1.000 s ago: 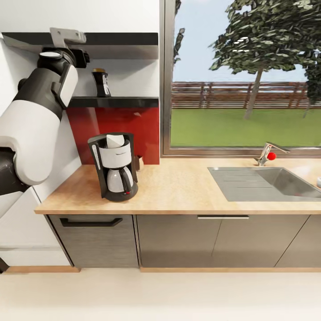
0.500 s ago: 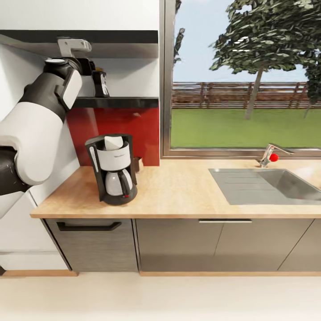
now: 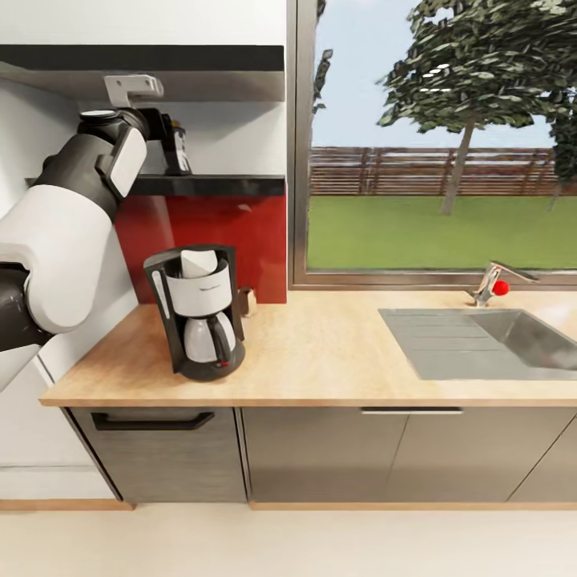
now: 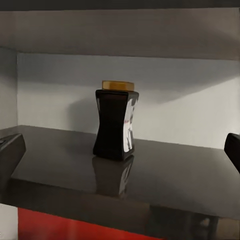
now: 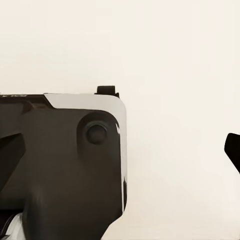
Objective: Set up a coffee station on the kitchen countertop: keep the coffee maker on the countertop, move the bottle of coffee from the kitchen shelf to the counter next to the coffee maker, place a paper coffee filter on top of the coffee maker, put the saucer next to the coffee maker with the coffee cup on the saucer, and place the electric kettle next to the coffee maker.
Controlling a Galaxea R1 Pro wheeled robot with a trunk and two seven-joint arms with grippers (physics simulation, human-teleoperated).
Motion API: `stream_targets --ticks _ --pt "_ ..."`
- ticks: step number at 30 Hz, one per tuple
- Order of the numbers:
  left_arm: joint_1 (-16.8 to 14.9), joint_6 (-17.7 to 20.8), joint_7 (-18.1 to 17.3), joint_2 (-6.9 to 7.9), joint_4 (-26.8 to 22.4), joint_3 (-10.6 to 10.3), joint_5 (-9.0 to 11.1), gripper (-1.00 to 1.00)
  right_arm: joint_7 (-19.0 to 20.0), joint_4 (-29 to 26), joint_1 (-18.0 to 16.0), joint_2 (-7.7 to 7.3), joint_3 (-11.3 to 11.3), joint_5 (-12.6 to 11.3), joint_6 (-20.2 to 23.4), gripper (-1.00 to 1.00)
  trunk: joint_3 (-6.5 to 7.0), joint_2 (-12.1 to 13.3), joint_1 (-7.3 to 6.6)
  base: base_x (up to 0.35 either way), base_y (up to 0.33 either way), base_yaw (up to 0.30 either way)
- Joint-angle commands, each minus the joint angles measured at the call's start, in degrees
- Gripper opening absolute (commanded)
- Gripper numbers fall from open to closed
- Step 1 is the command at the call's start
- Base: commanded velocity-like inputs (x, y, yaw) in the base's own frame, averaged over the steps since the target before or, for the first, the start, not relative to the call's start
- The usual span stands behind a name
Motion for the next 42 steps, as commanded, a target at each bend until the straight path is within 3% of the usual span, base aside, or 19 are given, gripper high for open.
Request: stream_targets --ticks 1,13,28,36,42 --pt "-0.06 0.40 0.16 0.03 -0.08 -0.08 0.17 1.00 0.23 -0.05 -0.02 0.00 -0.33 0.22 0.11 1.00 -0.13 -0.12 0.06 0.244 0.044 0.000" --pt "-0.09 0.78 0.08 0.11 -0.68 -0.19 0.26 1.00 0.13 -0.05 0.00 0.02 -0.33 0.17 0.11 1.00 -0.13 -0.12 0.06 0.257 0.176 0.000" --pt "0.07 0.74 -0.12 0.29 -0.91 -0.46 -0.03 1.00 -0.06 -0.20 0.00 0.28 -0.39 0.00 0.08 1.00 0.01 -0.12 0.06 0.014 0.015 -0.127" --pt "1.51 0.69 -5.36 0.46 -0.43 -0.24 -0.33 1.00 -0.08 -0.22 0.00 0.86 -0.30 0.07 0.06 1.00 0.02 -0.12 0.06 0.028 0.019 -0.015" --pt "2.34 0.65 -6.11 0.63 -0.28 -0.20 -0.39 1.00 -0.04 -0.21 0.00 0.79 -0.41 0.03 -0.18 1.00 0.02 -0.12 0.06 0.157 0.177 -0.001"
